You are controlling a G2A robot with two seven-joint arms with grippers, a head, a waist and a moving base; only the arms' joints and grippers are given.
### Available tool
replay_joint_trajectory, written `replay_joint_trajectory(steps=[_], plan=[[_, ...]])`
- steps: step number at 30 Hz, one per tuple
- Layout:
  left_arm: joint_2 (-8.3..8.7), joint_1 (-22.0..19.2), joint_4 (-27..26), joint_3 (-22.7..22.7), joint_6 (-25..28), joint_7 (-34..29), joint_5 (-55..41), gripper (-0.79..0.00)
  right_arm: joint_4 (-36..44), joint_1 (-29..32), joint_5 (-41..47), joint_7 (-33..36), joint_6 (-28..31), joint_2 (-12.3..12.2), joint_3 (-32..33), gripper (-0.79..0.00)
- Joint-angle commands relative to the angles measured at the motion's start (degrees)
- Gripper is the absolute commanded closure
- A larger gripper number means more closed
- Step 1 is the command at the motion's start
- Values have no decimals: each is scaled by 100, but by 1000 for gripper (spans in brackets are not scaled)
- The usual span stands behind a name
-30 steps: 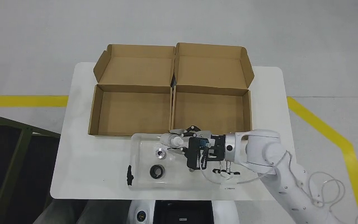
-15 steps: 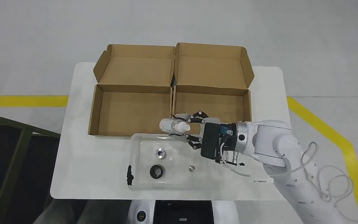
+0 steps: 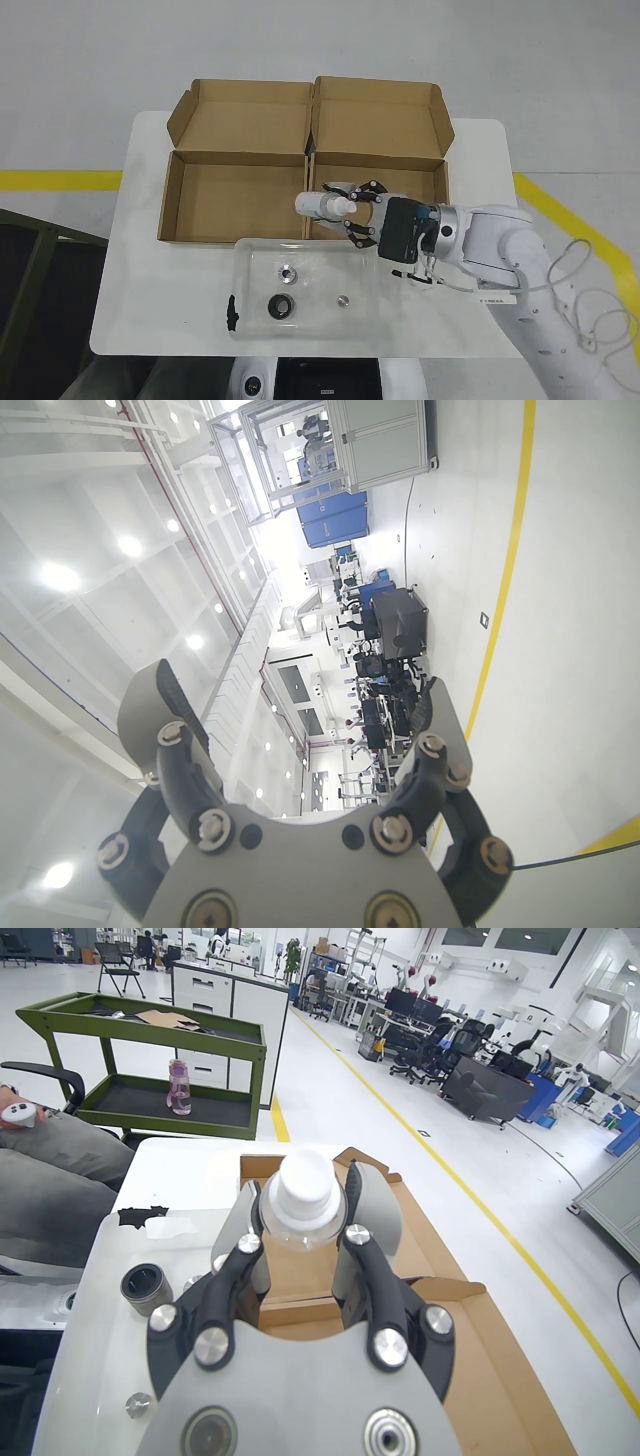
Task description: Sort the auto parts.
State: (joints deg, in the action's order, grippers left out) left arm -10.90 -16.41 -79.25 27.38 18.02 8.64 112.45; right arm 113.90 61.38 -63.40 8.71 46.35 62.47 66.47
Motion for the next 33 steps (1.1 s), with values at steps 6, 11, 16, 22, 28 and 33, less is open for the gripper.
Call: replay_joint_trajectory(steps=[6, 11, 16, 22, 28, 33], plan=[[0, 0, 0, 0, 0, 0, 0, -785, -386, -66, 24, -87, -82, 13, -17, 0], [0, 0, 0, 0, 0, 0, 0, -785, -807, -220, 75, -6, -81, 34, -114, 0], [0, 0, 0, 0, 0, 0, 0, -785, -1206, -453, 101, 253, -78, 56, -218, 0], [0, 0, 0, 0, 0, 0, 0, -785, -1689, -790, 76, 673, -181, 98, -407, 0], [0, 0, 0, 0, 0, 0, 0, -785, -2272, -1144, 125, 819, -214, 173, -676, 0], [0, 0, 0, 0, 0, 0, 0, -785, -2649, -1398, 96, 879, -272, 254, -950, 0]])
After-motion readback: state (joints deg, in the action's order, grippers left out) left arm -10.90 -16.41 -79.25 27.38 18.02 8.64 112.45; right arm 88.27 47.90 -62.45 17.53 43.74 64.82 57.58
